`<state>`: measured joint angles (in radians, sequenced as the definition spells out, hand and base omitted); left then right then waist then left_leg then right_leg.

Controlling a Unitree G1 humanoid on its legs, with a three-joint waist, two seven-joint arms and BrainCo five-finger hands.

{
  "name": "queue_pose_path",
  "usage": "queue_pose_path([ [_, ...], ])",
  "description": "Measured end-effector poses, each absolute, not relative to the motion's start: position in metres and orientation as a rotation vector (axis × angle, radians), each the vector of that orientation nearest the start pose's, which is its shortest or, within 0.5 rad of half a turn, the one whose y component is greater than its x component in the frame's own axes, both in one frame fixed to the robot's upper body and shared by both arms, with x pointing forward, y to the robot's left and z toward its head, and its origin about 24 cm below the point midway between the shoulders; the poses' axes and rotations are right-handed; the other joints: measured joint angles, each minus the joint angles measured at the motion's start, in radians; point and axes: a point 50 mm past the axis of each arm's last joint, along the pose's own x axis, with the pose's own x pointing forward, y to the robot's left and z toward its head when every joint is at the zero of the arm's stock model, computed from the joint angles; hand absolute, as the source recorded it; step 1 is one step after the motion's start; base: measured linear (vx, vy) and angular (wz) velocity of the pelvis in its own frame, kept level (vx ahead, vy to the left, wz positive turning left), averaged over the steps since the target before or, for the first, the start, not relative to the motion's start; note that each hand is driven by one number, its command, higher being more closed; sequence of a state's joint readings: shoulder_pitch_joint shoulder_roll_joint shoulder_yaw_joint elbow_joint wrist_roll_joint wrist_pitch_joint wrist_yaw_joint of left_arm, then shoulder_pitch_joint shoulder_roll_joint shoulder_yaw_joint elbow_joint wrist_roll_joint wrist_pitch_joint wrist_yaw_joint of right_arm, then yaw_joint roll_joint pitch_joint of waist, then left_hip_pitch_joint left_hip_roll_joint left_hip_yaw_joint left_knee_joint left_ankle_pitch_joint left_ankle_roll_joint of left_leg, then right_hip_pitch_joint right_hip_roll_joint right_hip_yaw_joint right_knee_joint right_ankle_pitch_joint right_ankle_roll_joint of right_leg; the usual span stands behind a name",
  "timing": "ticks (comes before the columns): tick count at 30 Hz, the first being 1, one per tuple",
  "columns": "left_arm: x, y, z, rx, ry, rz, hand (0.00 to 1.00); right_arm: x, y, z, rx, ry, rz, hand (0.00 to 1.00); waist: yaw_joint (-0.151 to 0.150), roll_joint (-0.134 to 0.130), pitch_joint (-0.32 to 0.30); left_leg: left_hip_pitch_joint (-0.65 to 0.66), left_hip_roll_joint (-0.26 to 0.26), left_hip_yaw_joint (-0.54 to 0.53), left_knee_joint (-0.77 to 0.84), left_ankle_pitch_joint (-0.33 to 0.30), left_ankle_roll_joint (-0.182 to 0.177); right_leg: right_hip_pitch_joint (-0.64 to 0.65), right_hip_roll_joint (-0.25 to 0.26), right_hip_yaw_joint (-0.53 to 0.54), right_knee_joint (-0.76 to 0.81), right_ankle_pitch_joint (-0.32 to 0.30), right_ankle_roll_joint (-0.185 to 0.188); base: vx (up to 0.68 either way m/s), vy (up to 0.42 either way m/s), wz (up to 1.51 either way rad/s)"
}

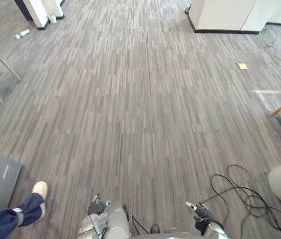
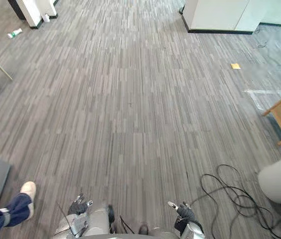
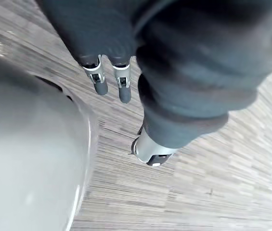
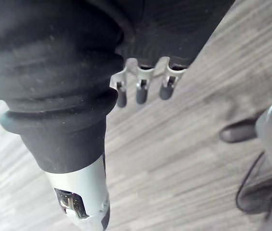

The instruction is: Organize washtable

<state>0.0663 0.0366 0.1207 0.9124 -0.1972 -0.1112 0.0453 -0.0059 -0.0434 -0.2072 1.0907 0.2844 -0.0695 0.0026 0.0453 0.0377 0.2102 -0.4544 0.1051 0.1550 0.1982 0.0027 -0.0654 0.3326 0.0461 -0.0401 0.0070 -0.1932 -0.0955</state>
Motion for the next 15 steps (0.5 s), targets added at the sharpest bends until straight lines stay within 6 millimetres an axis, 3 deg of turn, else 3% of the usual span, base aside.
queue_pose_path([
  [1, 0.142, 0.186, -0.139, -0.145, 0.834, 0.273, 0.00, 0.122, -0.186, -0.157, 0.301, 0.991, -0.339, 0.00, 0.023, -0.018, -0.010, 0.009, -0.019, 0.010, 0.021, 0.093, 0.048, 0.009, -0.026, 0.029, 0.017, -0.008, 0.007, 0.73, 0.292, -0.61],
  [2, 0.147, 0.188, -0.136, -0.106, 0.819, 0.255, 0.00, 0.125, -0.179, -0.157, 0.296, 0.999, -0.311, 0.00, 0.021, -0.061, -0.017, 0.007, -0.045, 0.024, 0.034, 0.099, 0.067, -0.031, -0.070, 0.041, 0.096, -0.006, 0.009, 0.85, 0.374, -0.50],
  [3, 0.148, 0.192, -0.136, -0.086, 0.815, 0.251, 0.00, 0.124, -0.177, -0.158, 0.289, 1.004, -0.301, 0.00, 0.024, -0.078, -0.024, 0.007, -0.057, 0.036, 0.051, 0.088, 0.101, -0.063, -0.088, 0.053, 0.157, -0.004, 0.012, 0.84, 0.366, -0.20],
  [4, 0.147, 0.196, -0.135, -0.060, 0.818, 0.245, 0.00, 0.117, -0.174, -0.160, 0.281, 1.029, -0.286, 0.00, 0.020, -0.107, -0.038, 0.016, -0.083, 0.054, 0.094, 0.049, 0.165, -0.111, -0.119, 0.079, 0.293, 0.015, 0.043, 0.69, 0.294, -0.05],
  [6, 0.145, 0.198, -0.136, -0.031, 0.832, 0.239, 0.00, 0.107, -0.172, -0.164, 0.274, 1.065, -0.269, 0.00, 0.015, -0.132, -0.043, 0.089, -0.124, 0.066, 0.129, -0.038, 0.202, -0.194, -0.145, 0.113, 0.564, 0.119, 0.160, 0.67, 0.222, 0.09],
  [8, 0.139, 0.196, -0.140, 0.007, 0.866, 0.215, 0.00, 0.108, -0.175, -0.163, 0.251, 1.060, -0.261, 0.00, -0.006, -0.130, -0.042, 0.219, -0.155, 0.052, 0.123, -0.119, 0.217, -0.317, -0.151, 0.129, 0.937, 0.175, 0.234, 0.62, 0.207, 0.17],
  [9, 0.137, 0.196, -0.142, 0.008, 0.877, 0.215, 0.00, 0.109, -0.175, -0.163, 0.250, 1.056, -0.261, 0.00, -0.010, -0.131, -0.042, 0.259, -0.160, 0.048, 0.107, -0.131, 0.217, -0.350, -0.157, 0.115, 1.009, 0.174, 0.235, 0.48, 0.146, 0.21],
  [11, 0.129, 0.196, -0.146, 0.005, 0.911, 0.220, 0.00, 0.107, -0.178, -0.163, 0.244, 1.056, -0.266, 0.00, -0.024, -0.115, -0.038, 0.378, -0.178, 0.001, 0.030, -0.160, 0.215, -0.440, -0.171, 0.031, 1.124, 0.134, 0.193, 0.46, 0.086, 0.39],
  [12, 0.120, 0.197, -0.150, -0.011, 0.953, 0.237, 0.00, 0.107, -0.180, -0.162, 0.255, 1.036, -0.282, 0.00, -0.033, -0.112, -0.037, 0.481, -0.176, -0.043, -0.041, -0.174, 0.215, -0.522, -0.171, -0.056, 1.091, 0.037, 0.138, 0.54, 0.038, 0.57],
  [14, 0.117, 0.199, -0.152, -0.036, 0.971, 0.260, 0.00, 0.107, -0.182, -0.161, 0.276, 1.024, -0.309, 0.00, -0.038, -0.110, -0.037, 0.530, -0.172, -0.077, -0.061, -0.193, 0.217, -0.574, -0.159, -0.108, 0.999, -0.023, 0.128, 0.45, -0.016, 0.62],
  [15, 0.112, 0.201, -0.154, -0.068, 0.992, 0.293, 0.00, 0.107, -0.185, -0.160, 0.303, 1.010, -0.340, 0.00, -0.040, -0.104, -0.035, 0.574, -0.161, -0.111, -0.057, -0.233, 0.211, -0.645, -0.141, -0.144, 0.839, -0.054, 0.115, 0.38, -0.076, 0.65],
])
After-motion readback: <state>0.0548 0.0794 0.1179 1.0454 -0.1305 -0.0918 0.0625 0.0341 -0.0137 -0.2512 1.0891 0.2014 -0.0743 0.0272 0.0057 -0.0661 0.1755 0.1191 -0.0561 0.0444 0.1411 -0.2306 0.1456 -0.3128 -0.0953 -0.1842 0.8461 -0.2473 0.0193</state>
